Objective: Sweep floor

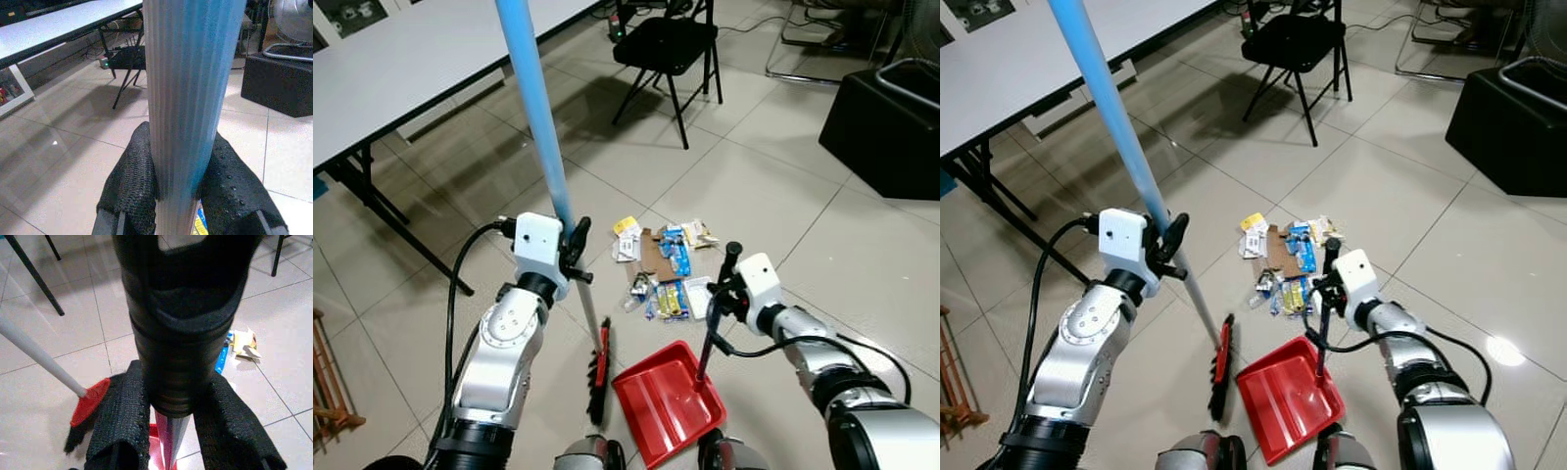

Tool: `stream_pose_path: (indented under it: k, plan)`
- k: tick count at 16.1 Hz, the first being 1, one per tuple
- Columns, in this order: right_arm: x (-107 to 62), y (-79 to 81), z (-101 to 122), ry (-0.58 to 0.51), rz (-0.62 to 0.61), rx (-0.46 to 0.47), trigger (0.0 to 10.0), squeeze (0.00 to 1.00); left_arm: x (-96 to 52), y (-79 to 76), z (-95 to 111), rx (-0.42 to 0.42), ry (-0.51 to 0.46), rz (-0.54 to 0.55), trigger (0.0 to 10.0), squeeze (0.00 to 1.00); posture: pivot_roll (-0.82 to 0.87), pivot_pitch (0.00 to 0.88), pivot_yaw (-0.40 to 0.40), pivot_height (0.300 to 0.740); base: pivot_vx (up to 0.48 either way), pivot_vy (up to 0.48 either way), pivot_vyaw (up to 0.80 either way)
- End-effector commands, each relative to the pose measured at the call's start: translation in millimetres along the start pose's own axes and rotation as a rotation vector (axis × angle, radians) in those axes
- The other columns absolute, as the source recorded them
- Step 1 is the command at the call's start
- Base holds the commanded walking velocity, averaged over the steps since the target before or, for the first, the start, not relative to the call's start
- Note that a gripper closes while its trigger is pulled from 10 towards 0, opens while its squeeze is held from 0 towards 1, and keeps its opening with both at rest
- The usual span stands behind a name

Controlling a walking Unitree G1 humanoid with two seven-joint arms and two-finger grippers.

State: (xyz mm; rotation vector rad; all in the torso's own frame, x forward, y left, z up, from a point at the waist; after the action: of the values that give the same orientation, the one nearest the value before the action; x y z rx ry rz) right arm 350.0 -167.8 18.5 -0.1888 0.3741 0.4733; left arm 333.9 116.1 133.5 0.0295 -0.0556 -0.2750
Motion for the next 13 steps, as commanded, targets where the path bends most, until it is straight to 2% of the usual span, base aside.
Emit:
stream_pose_path:
  k: [1,5,9,12,13]
  plan:
    - [5.8,1.2,18.8,-0.072,-0.010,-0.017,10.0,0.00,2.8,6.1,10.2,0.016,-0.046,0.026,10.0,0.00,0.04,0.120,0.105,0.740,0.000,0.000,0.00]
    - [12.2,-0.1,43.3,-0.168,-0.054,0.005,10.0,0.00,6.0,5.0,10.2,0.010,-0.056,0.037,10.0,0.00,0.03,0.111,0.090,0.740,0.000,0.000,0.00]
    - [16.4,2.3,51.4,-0.186,-0.069,0.002,10.0,0.00,8.9,5.7,12.5,0.026,-0.070,0.046,10.0,0.00,0.02,0.104,0.083,0.740,0.000,0.000,0.00]
    - [15.6,1.6,45.0,-0.155,-0.076,-0.020,10.0,0.00,11.5,21.0,19.0,0.053,-0.092,0.117,10.0,0.00,0.02,0.101,0.083,0.740,0.000,0.000,0.00]
    - [15.0,0.4,43.5,-0.147,-0.085,-0.028,9.6,0.00,12.2,28.1,24.0,0.065,-0.108,0.149,10.0,0.00,0.02,0.101,0.082,0.740,0.000,0.000,0.00]
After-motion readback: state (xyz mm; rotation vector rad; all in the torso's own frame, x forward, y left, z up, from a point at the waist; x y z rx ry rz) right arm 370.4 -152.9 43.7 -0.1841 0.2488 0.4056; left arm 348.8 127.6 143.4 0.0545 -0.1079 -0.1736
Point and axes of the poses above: a point about 5 cm out from each wrist's last joint towards the gripper, its own x axis pointing out of the wrist towards the gripper, its own z axis along the axis of the wrist's last joint, y = z × x, the point moved 4 cm from there along x, pointing out of the wrist towards the gripper
